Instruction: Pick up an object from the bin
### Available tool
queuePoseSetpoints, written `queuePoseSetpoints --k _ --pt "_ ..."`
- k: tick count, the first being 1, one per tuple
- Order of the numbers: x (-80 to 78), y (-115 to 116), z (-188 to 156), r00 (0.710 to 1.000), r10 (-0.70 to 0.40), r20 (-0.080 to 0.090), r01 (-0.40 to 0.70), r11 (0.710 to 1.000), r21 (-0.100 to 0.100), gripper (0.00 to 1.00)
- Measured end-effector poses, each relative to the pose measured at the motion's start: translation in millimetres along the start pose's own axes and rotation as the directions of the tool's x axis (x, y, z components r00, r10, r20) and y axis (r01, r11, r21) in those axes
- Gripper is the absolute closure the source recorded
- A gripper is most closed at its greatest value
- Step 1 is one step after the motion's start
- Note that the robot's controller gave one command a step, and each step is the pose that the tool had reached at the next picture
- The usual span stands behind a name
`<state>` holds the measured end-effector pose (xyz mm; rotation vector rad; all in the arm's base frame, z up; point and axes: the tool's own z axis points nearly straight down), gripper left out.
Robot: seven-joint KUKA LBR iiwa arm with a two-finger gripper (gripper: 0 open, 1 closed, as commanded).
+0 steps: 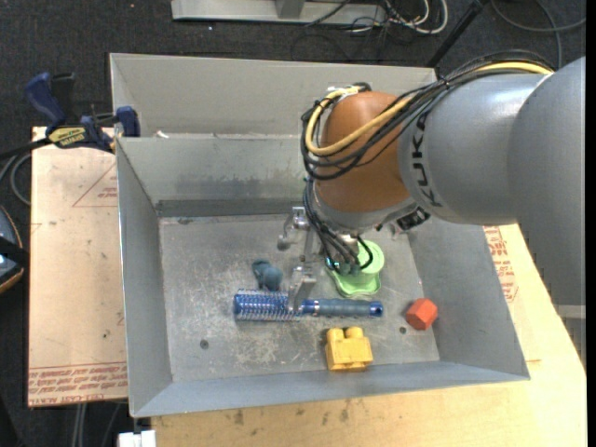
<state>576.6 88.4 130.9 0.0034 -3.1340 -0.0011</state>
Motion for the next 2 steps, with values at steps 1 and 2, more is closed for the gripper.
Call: queuePoseSetpoints --k 1,2 --pt "13.0 15 56 0.999 -0.027 0.021 0.027 1.0 -0.001 0.0" --pt "25.0 11 30 1.0 0.011 0.011 -0.011 1.0 -0.001 0.0"
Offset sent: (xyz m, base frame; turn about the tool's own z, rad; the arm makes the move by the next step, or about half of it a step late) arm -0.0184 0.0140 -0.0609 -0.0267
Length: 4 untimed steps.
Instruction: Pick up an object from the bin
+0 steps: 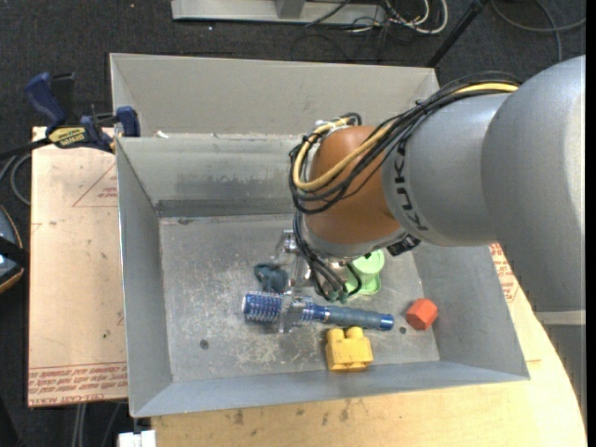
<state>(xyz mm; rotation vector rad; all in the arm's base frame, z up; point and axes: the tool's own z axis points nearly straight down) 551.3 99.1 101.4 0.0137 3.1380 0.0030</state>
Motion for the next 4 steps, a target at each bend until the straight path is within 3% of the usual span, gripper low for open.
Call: queuePoseSetpoints --k 1,2,3,4 --pt "3.5 -6 -22 0.992 0.125 -0.001 -0.125 0.992 0.0 0.0" --pt "8.4 -2 27 0.988 0.157 0.008 -0.157 0.988 -0.002 0.0" --pt "6.2 -1 24 0.988 0.157 0.002 -0.157 0.988 -0.001 0.0" --pt "3.4 -1 21 0.987 0.158 0.011 -0.158 0.987 -0.004 1.0"
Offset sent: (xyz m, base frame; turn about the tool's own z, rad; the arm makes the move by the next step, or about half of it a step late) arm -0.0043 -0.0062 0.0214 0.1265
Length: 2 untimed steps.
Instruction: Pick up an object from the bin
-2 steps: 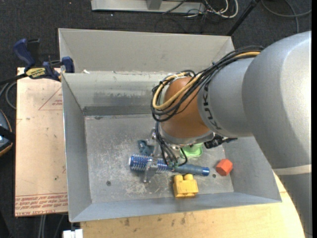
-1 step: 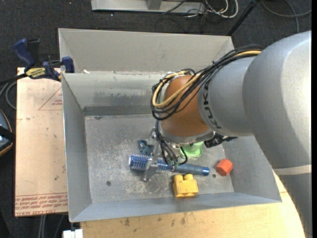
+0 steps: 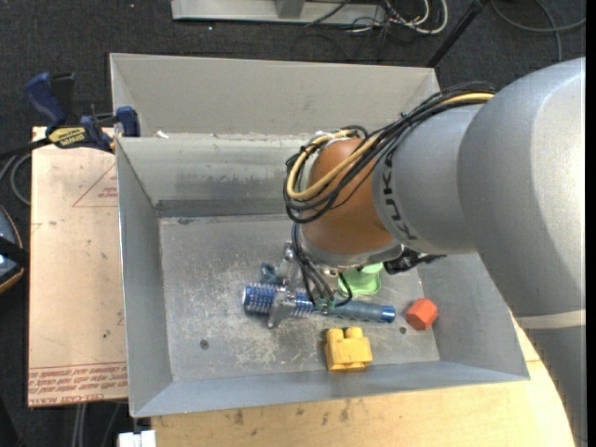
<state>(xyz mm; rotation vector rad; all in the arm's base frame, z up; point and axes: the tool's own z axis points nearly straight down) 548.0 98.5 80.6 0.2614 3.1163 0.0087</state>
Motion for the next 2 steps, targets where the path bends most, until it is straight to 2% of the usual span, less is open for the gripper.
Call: queuePoseSetpoints --k 1,2 --pt "-1.0 0.6 -17.0 1.0 0.0 -0.01 0.0 1.0 0.004 1.0" --pt "-1.4 1.1 -24.7 1.0 -0.001 -0.012 0.001 1.0 0.004 1.0"
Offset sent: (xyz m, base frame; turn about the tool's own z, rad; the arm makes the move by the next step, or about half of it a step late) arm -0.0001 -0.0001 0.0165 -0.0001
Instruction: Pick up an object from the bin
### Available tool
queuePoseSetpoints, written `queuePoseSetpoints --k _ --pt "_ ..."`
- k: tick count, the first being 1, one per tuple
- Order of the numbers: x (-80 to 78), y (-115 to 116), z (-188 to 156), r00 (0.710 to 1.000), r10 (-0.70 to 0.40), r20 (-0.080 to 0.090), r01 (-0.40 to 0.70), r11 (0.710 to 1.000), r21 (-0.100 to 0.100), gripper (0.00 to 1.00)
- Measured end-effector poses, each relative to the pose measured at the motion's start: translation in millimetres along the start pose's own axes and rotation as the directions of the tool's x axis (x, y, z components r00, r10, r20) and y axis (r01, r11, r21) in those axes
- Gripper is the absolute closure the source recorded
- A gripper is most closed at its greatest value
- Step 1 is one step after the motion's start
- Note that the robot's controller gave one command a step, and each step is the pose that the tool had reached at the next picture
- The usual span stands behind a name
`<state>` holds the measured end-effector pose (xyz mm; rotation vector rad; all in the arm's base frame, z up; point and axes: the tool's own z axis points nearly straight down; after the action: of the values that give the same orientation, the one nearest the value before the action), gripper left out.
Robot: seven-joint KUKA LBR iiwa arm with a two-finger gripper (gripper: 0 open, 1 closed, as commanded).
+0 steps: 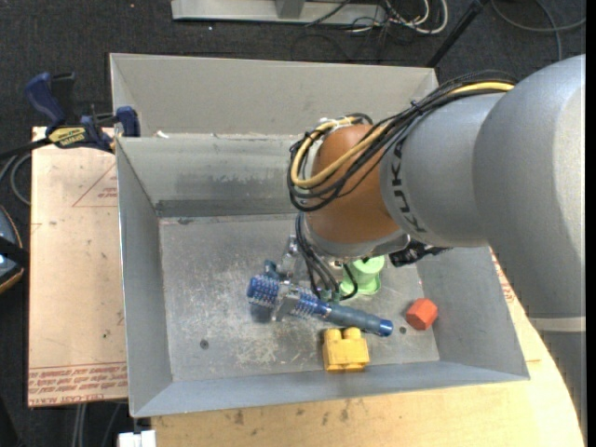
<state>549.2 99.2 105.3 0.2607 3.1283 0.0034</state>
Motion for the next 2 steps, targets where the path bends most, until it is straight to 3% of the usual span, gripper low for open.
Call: queuePoseSetpoints --k 2 --pt "-2.0 2 -80 1.0 -0.004 0.002 0.004 1.0 -0.001 1.0"
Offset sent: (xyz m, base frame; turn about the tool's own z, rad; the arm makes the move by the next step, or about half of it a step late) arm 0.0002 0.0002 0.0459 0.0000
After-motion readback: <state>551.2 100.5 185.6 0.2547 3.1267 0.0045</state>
